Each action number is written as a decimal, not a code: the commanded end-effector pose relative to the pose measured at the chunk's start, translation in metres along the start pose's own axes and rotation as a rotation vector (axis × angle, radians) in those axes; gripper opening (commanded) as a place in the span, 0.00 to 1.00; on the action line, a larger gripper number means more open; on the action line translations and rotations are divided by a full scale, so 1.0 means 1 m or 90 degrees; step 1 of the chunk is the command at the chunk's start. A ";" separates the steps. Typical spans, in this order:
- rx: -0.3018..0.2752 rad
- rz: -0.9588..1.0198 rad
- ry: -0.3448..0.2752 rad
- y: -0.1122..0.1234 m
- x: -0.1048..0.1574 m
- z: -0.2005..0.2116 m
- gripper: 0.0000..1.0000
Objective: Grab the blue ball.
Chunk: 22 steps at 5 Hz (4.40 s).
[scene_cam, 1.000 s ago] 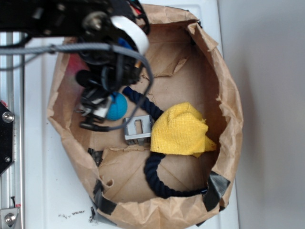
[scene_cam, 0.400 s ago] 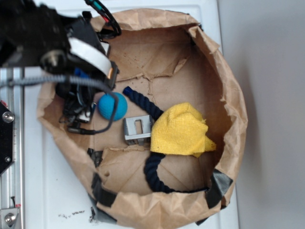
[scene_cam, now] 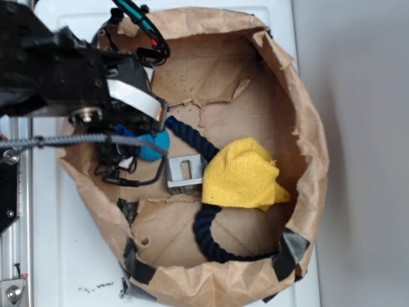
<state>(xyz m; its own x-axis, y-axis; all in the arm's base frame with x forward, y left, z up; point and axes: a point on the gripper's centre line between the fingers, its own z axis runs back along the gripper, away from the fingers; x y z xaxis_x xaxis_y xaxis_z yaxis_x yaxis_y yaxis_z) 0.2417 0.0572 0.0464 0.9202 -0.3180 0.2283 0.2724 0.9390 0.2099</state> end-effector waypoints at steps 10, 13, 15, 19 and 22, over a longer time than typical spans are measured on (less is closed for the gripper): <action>-0.032 0.053 -0.012 -0.018 0.052 0.016 1.00; 0.028 0.026 -0.058 -0.039 0.042 -0.010 1.00; 0.010 0.024 -0.046 -0.038 0.038 -0.009 0.00; 0.012 0.033 -0.071 -0.030 0.034 -0.002 0.00; -0.109 0.103 -0.032 0.005 0.058 0.111 0.00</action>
<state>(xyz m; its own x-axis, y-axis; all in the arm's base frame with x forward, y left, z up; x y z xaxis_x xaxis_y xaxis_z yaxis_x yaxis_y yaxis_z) 0.2568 0.0277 0.1465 0.9564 -0.1644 0.2412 0.1726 0.9849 -0.0133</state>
